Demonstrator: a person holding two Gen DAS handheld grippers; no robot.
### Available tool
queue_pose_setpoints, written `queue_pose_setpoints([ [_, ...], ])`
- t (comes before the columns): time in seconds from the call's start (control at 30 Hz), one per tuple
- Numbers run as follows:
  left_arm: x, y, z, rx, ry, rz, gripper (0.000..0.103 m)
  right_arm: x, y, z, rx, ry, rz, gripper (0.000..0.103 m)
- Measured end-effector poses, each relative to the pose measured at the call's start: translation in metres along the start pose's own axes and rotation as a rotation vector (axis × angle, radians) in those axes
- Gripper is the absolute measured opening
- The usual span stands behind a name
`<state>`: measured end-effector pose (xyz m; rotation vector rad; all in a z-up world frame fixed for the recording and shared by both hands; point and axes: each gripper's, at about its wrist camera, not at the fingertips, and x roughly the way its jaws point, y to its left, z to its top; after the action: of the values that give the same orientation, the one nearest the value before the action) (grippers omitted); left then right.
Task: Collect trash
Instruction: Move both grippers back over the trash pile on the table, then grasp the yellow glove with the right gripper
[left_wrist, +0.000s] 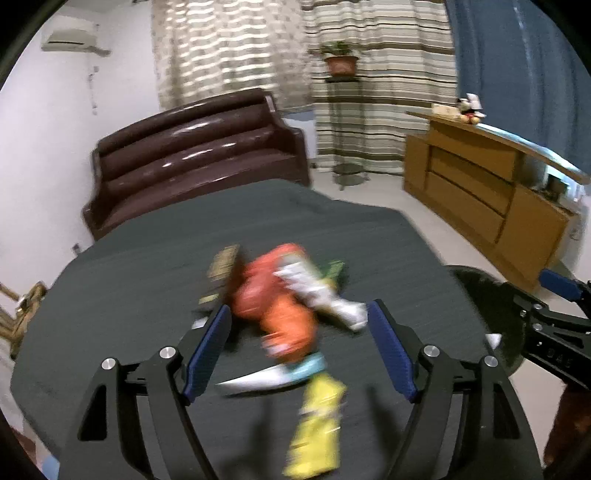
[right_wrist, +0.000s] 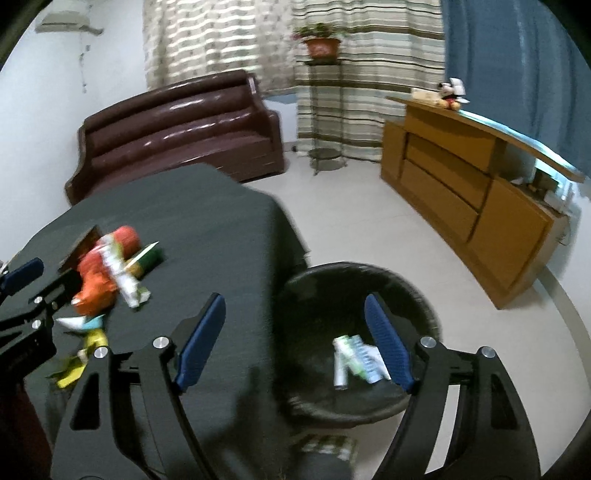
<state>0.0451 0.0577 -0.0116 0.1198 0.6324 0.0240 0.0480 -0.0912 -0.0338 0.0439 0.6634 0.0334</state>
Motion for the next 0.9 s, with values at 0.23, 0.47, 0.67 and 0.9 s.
queue_pose_setpoints([
  [0.23,-0.003,0.062,-0.023,-0.046,0.019,0.105,0.074,-0.001,0.078,-0.014,-0.05,0.045,0.119,0.075],
  [0.47,-0.004,0.11,-0.043,-0.098,0.044,0.163,0.074,-0.005,0.141,-0.026,-0.126,0.07,0.192,0.075],
  [0.67,-0.003,0.127,-0.05,-0.124,0.052,0.162,0.074,-0.002,0.165,-0.039,-0.177,0.113,0.177,0.074],
  [0.9,0.0,0.122,-0.047,-0.106,0.049,0.121,0.074,0.006,0.159,-0.046,-0.16,0.168,0.158,0.051],
])
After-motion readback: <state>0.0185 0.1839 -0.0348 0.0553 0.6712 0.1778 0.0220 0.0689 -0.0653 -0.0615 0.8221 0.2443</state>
